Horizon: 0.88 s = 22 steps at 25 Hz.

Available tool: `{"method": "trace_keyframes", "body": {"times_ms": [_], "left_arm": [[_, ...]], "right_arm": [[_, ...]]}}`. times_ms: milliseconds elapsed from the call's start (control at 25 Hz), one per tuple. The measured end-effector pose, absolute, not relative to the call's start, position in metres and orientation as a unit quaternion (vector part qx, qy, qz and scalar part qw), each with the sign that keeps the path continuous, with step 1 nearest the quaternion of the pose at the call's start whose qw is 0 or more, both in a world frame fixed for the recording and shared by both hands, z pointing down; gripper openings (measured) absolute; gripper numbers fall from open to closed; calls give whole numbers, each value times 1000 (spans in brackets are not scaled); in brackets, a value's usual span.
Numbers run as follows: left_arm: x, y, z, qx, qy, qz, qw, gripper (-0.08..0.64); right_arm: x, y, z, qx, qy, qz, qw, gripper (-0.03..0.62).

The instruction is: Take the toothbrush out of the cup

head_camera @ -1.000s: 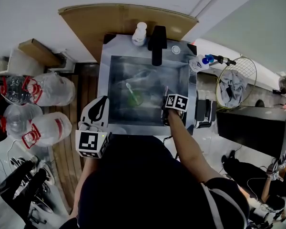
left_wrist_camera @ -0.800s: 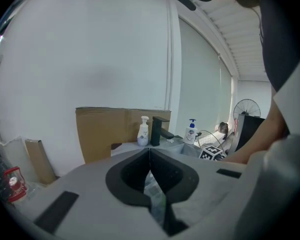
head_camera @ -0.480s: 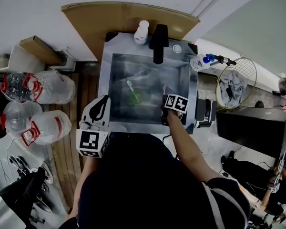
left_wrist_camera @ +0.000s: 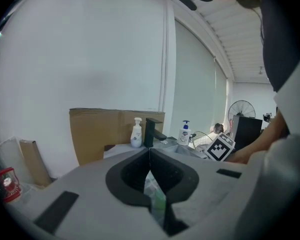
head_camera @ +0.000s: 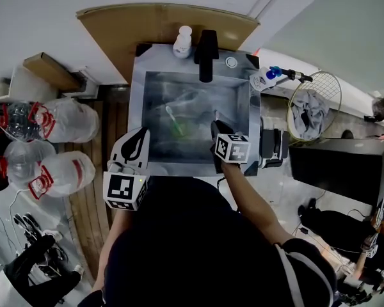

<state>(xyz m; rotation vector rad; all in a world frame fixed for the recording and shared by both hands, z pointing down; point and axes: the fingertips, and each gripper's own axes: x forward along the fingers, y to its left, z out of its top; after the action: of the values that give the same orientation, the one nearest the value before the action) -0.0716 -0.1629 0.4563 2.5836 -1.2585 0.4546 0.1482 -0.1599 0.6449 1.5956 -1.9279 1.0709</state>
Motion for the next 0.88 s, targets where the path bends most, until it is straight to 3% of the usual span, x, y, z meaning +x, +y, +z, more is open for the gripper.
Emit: {"method": "trace_keyframes", "body": {"times_ms": [360,440,560,880], "left_arm": [[-74,-157,456,879,-435,159,114,23],[-76,-156,457,877,-438,160,115,23],[-81,-155,458,874,-444,160,117,23],[-98,-151,460,862,-462,168,123,23]], "right_arm": [[48,-172,589,448,-834,192,258,41],[29,-170,588,421,-850,177,264,49],[12,-171,592,397,-860,166,274,110],[-1,-183,627,378,-846,169,335,112]]}}
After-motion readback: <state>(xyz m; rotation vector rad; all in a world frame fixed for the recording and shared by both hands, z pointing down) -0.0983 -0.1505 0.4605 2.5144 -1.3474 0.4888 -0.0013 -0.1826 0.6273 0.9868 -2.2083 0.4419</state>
